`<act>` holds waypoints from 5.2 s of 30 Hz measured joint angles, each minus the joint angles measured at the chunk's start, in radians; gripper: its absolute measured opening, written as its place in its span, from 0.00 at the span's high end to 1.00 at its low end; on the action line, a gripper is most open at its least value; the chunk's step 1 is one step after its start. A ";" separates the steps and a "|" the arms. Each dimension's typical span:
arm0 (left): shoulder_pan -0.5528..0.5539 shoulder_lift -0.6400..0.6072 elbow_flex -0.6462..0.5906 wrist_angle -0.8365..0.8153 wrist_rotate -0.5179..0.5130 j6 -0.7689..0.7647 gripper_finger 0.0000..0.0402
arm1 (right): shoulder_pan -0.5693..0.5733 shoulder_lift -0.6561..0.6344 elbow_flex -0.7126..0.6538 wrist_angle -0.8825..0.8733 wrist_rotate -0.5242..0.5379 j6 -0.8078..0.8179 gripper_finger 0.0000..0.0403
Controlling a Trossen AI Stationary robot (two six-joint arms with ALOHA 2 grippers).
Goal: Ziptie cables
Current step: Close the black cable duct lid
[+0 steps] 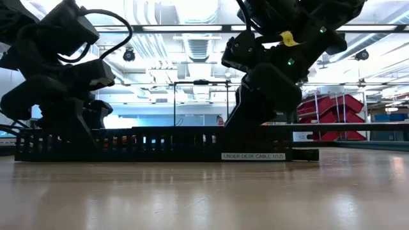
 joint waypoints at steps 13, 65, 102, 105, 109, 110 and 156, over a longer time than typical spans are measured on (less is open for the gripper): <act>0.000 0.000 -0.003 0.024 0.004 0.013 0.48 | 0.022 -0.004 -0.001 0.036 0.064 -0.029 0.38; 0.001 0.001 -0.007 0.106 -0.006 0.026 0.48 | -0.073 0.246 0.258 0.177 -0.073 -0.042 0.39; -0.002 0.066 -0.002 0.190 -0.007 0.006 0.48 | -0.077 0.215 0.274 0.042 -0.058 0.029 0.46; -0.003 0.066 -0.004 0.198 -0.002 0.010 0.48 | -0.077 0.215 0.274 0.061 -0.074 0.010 0.46; -0.003 0.066 -0.006 0.208 -0.002 0.010 0.48 | -0.079 0.215 0.282 0.060 -0.083 -0.002 0.46; -0.003 0.066 -0.006 0.208 -0.002 0.005 0.48 | -0.079 0.215 0.283 0.060 -0.084 -0.003 0.46; -0.039 0.077 -0.005 0.292 -0.055 -0.069 0.48 | -0.068 0.214 0.302 0.019 -0.144 -0.038 0.45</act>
